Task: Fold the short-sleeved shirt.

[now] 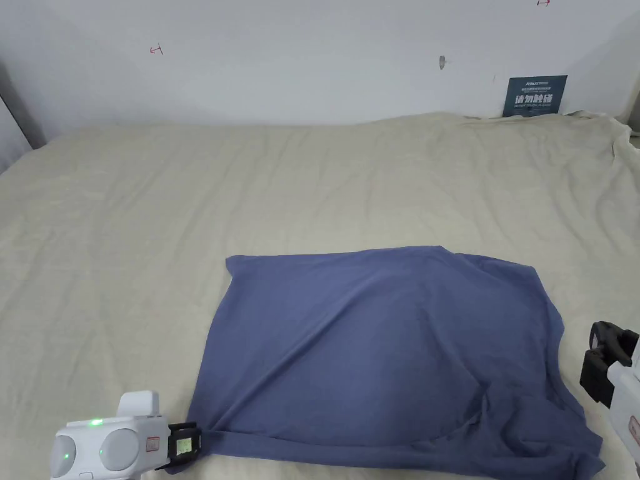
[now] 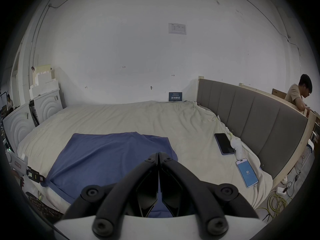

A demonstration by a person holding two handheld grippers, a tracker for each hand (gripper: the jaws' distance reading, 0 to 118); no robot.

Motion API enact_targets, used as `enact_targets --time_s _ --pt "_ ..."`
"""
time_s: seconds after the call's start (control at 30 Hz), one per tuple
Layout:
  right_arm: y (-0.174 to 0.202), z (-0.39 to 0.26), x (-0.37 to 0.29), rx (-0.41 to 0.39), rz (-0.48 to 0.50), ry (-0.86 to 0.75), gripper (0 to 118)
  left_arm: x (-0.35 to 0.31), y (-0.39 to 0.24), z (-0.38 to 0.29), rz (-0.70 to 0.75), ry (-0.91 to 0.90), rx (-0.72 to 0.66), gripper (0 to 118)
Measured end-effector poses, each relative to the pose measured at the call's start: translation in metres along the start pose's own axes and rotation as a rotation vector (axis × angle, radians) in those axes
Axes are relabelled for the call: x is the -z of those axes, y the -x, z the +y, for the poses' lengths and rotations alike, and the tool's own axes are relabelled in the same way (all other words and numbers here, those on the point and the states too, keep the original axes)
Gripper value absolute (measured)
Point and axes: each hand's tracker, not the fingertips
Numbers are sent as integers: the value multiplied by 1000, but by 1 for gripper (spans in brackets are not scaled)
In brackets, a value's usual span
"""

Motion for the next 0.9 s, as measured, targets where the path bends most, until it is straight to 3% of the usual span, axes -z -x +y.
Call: enact_targets --time_s 0.07,0.1,0.13,0.17,0.2,0.27,0.47,0.53,0.67,0.9 --pt "0 -2 1 -2 0 13 0 6 1 -2 -5 -4 -5 89" --pt "0 -3 1 -1 1 18 0 8 1 -2 -18 -8 -11 81" --pt "0 -3 2 1 0 23 0 13 3 -1 -43 -2 -23 68" --pt "-1 -4 3 2 1 27 0 15 3 0 -90 19 -42 41" --pt "-1 -4 2 2 -1 31 0 16 3 1 -137 28 -66 22" --pt "-1 -5 3 4 -2 39 0 5 -11 0 -114 21 -68 7" --pt "-17 -25 23 29 14 166 0 -7 -10 3 -94 -18 5 3" --pt "-22 -40 34 50 16 241 7 -15 -8 5 -105 -42 -10 3" --pt "-28 -77 50 45 14 375 77 -22 -4 9 -115 -67 -10 3" --pt "-34 -134 67 93 3 548 77 -25 -3 12 -121 -86 -10 3"
